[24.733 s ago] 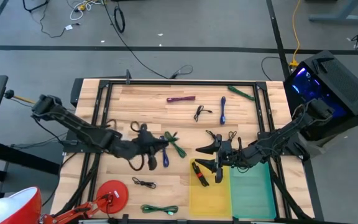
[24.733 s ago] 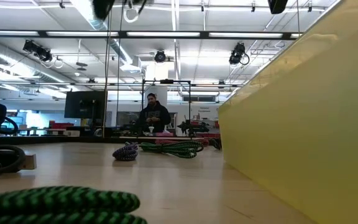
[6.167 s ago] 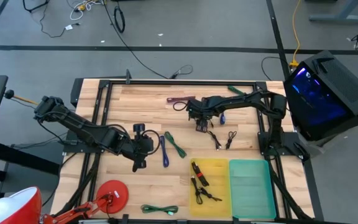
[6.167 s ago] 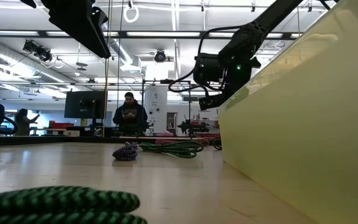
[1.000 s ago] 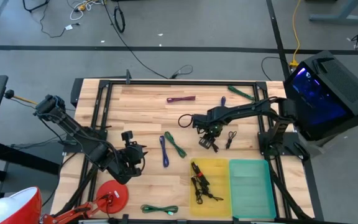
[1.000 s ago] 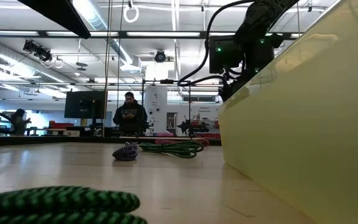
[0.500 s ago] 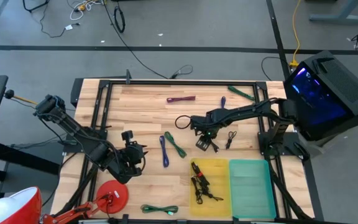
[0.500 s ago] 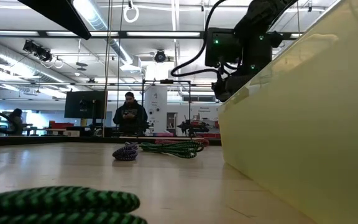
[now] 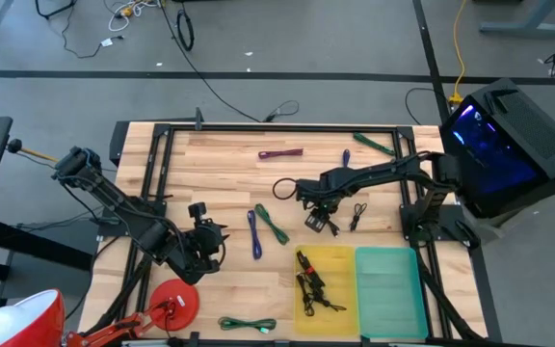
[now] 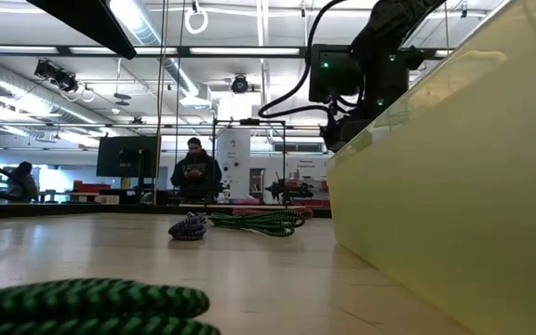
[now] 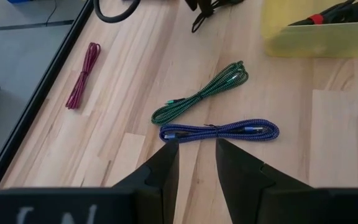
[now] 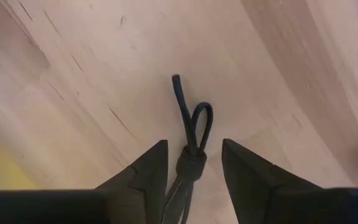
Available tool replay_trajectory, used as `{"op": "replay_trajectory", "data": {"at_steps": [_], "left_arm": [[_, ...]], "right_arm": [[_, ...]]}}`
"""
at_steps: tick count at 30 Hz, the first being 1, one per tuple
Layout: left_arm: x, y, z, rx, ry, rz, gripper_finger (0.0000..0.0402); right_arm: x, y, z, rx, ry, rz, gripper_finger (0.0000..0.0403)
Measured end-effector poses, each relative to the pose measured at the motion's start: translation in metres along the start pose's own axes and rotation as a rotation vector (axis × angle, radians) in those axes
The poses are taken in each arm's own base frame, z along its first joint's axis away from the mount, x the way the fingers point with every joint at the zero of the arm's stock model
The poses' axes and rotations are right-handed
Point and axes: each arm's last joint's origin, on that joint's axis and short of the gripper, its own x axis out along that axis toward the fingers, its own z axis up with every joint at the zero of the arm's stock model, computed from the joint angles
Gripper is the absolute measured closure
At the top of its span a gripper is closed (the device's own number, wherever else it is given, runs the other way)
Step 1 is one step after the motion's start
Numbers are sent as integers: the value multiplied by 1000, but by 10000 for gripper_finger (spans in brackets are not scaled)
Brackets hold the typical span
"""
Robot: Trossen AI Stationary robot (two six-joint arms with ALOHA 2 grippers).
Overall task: Pick & Place USB Port
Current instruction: Put the black charger cable into the yellow bin
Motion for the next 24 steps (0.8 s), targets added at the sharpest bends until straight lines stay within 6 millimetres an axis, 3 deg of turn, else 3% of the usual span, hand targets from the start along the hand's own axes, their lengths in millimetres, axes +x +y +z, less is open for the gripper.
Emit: {"op": "replay_trajectory", "data": {"at_steps": [14, 17, 20, 24], "left_arm": [[0, 0, 0, 2, 1, -1, 289], [0, 0, 0, 2, -2, 3, 289], [0, 0, 0, 2, -5, 6, 289], [0, 1, 0, 3, -20, 27, 289]], "right_arm": [[19, -9, -14, 42, 29, -48, 257], [21, -12, -15, 61, 28, -62, 299], [21, -15, -14, 52, 41, -41, 373], [20, -21, -10, 78, 60, 4, 382]]}}
